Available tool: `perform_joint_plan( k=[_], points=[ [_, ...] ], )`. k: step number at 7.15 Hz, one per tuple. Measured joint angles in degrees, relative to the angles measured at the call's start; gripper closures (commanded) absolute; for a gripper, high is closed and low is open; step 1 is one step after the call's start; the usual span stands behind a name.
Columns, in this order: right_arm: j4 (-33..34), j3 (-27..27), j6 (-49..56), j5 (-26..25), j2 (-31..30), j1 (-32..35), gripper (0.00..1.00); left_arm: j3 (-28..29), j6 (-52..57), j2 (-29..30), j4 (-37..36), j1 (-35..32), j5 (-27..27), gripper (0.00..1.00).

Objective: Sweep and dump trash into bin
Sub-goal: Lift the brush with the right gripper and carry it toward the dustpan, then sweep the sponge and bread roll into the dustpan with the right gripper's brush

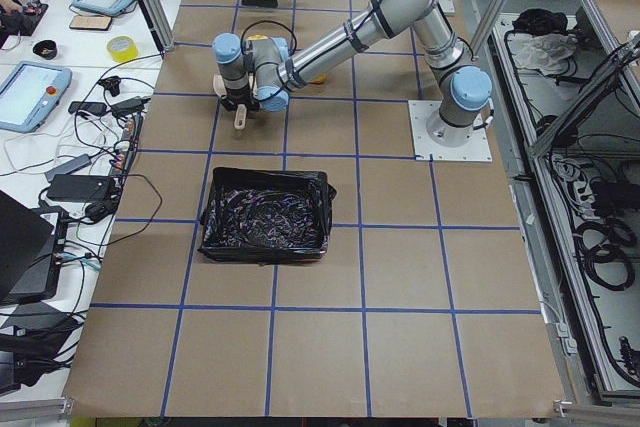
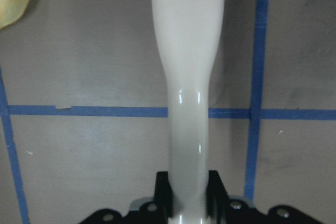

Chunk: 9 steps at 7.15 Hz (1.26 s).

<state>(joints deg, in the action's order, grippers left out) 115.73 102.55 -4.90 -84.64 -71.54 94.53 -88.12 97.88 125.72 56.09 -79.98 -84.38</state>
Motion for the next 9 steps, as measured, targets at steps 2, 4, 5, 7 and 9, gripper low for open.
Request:
perform_joint_plan(
  k=[2,4,5,7,9],
  points=[
    [1.5,-1.0,-5.1,0.7,2.2,4.1,1.00,0.0,-0.1,-0.2,0.1,-0.1,-0.1,1.00],
    [3.6,-2.3,-9.0,1.4,4.8,7.0,1.00,0.0,-0.3,-0.2,0.2,-0.2,-0.4,1.00],
    [4.4,-3.0,-11.9,1.5,5.8,8.6,1.00,0.0,-0.7,0.0,0.4,-0.3,-0.6,1.00],
    [4.8,-3.8,-17.7,1.7,6.7,11.6,1.00,0.0,-1.1,0.2,0.6,-0.6,-0.8,1.00],
    [4.9,-4.7,-24.9,3.3,7.1,14.2,1.00,0.4,-1.3,0.2,0.8,-1.5,-1.6,1.00]
  ],
)
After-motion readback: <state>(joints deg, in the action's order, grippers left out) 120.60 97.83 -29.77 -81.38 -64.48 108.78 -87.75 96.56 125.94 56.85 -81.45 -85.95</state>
